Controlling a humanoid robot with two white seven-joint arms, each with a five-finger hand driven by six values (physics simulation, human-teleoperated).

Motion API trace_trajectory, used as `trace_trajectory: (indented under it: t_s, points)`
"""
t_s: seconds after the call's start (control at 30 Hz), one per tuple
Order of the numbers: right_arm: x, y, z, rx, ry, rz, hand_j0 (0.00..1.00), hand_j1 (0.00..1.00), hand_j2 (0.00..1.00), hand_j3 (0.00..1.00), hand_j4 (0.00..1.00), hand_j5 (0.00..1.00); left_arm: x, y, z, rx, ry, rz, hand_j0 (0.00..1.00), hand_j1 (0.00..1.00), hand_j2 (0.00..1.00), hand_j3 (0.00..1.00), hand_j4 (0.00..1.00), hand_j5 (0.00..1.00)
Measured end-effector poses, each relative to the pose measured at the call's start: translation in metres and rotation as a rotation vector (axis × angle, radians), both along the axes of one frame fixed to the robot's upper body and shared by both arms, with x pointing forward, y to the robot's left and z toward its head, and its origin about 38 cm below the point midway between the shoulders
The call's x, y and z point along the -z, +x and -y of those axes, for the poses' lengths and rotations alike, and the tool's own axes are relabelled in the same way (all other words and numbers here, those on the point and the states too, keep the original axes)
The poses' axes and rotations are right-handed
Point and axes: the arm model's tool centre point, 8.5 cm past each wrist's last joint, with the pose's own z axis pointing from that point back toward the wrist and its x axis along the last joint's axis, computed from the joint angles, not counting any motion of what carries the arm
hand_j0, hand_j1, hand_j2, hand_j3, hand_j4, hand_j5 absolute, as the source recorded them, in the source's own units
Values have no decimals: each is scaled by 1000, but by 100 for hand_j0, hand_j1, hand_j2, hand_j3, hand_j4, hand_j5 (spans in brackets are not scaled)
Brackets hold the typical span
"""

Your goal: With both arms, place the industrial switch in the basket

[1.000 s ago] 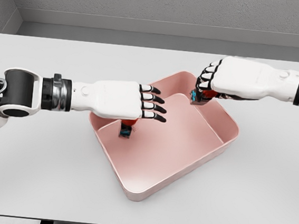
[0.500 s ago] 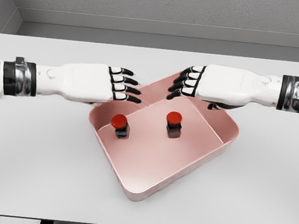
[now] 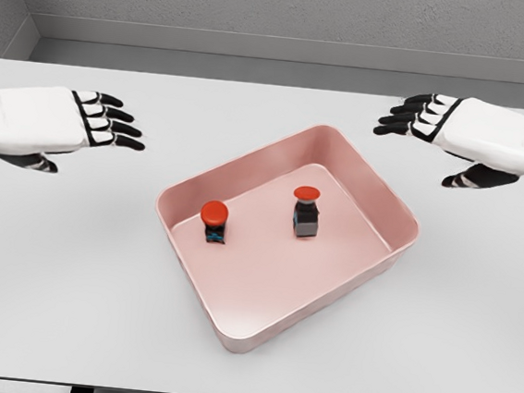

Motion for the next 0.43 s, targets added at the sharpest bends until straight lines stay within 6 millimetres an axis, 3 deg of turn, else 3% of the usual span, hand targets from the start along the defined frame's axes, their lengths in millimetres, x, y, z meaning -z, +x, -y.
trace_trajectory:
  t_s: [0.13, 0.43]
  points:
    - [14, -10, 18, 42, -4, -38, 100, 100, 100, 100, 100, 100, -2, 0, -2, -5, 1, 2, 100, 100, 100, 100, 100, 100]
    - [6, -21, 14, 20, -13, -13, 100, 100, 100, 100, 100, 100, -3, 0, -3, -8, 4, 4, 100, 100, 100, 100, 100, 100]
